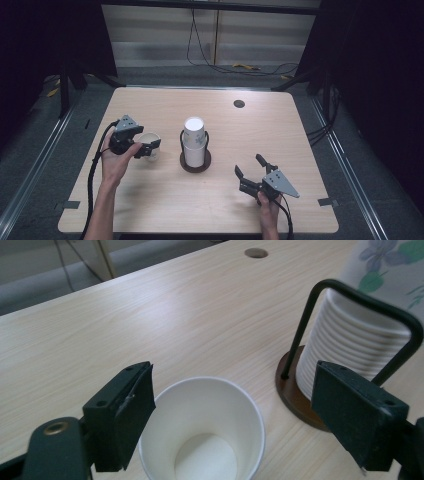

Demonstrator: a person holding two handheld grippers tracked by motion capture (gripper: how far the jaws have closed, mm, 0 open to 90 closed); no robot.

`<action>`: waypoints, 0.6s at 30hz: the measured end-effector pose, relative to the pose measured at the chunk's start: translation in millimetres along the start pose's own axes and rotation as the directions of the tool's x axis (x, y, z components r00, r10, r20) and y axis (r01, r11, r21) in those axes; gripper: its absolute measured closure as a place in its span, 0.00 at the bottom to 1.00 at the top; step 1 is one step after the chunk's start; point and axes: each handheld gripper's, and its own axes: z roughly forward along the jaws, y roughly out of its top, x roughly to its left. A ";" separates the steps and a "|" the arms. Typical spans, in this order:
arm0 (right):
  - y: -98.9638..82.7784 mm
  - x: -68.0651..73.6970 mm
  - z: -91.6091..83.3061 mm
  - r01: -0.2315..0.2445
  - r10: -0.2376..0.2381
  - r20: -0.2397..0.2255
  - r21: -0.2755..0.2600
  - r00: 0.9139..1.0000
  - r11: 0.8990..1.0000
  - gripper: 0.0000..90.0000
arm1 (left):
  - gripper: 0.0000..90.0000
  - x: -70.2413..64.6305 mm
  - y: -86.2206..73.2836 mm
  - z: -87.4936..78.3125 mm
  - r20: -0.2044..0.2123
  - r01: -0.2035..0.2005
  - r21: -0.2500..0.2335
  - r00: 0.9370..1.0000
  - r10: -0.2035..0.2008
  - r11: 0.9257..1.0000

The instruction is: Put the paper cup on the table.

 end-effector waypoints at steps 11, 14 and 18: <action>0.1 0.4 0.1 0.003 -0.003 -0.001 0.001 1.000 1.000 0.17 | 0.20 -17.0 -17.4 -12.6 0.020 0.037 -0.132 0.999 -0.034 0.991; 0.1 0.3 0.2 0.004 -0.004 -0.002 0.000 1.000 1.000 0.17 | 0.20 -24.3 -22.1 -14.6 0.033 0.036 -0.150 0.999 -0.031 0.988; 0.1 0.5 0.0 0.002 -0.002 -0.003 0.000 1.000 1.000 0.17 | 0.19 -34.3 -29.4 -16.9 0.063 0.035 -0.170 0.998 -0.025 0.985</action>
